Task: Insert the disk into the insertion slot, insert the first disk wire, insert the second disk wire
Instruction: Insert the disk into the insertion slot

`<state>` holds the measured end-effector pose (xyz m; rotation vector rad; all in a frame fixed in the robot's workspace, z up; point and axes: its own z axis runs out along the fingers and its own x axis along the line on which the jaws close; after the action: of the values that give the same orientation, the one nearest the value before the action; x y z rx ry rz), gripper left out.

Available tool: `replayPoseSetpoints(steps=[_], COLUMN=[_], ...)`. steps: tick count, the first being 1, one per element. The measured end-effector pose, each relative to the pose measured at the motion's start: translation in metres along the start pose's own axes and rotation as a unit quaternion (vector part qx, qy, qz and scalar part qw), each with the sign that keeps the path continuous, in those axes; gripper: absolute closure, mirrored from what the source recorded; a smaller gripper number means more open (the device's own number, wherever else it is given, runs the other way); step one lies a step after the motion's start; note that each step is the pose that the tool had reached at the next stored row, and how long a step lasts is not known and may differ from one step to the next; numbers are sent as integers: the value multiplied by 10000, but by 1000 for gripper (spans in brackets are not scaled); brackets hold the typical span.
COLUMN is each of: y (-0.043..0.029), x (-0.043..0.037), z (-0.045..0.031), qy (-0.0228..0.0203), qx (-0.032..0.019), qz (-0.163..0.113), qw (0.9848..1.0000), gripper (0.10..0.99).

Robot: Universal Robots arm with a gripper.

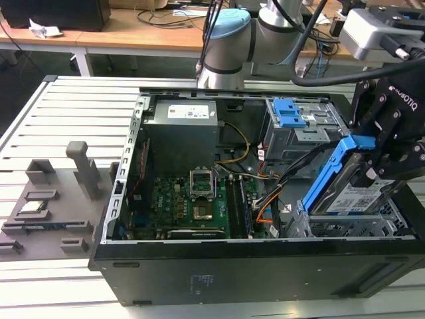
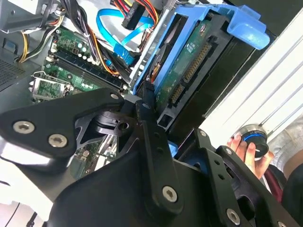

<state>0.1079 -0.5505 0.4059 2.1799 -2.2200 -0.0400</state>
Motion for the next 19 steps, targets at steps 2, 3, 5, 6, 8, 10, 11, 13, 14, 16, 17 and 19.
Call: replayPoseSetpoints(steps=[2,3,5,6,8,10,11,13,14,16,17,19], y=[-2,-3,-5,-6,-8,-10,-11,-13,-13,-13,-13,-13], x=[0,0,0,-1,-1,-1,-1,-1,-1,-1,-1,-1], z=[43,67,133,151,201,240,273,325,325,325,326,325], qy=[1,1,0,1,1,2,0,1,2,3,3,4], qx=[0,0,0,0,0,0,0,0,0,0,0,0], qz=[0,0,0,0,0,0,0,0,0,0,0,0], qw=[10000,10000,10000,10000,10000,10000,10000,10000,10000,10000,10000,10000], gripper=[722,722,722,722,722,722,722,722,722,714,651,729])
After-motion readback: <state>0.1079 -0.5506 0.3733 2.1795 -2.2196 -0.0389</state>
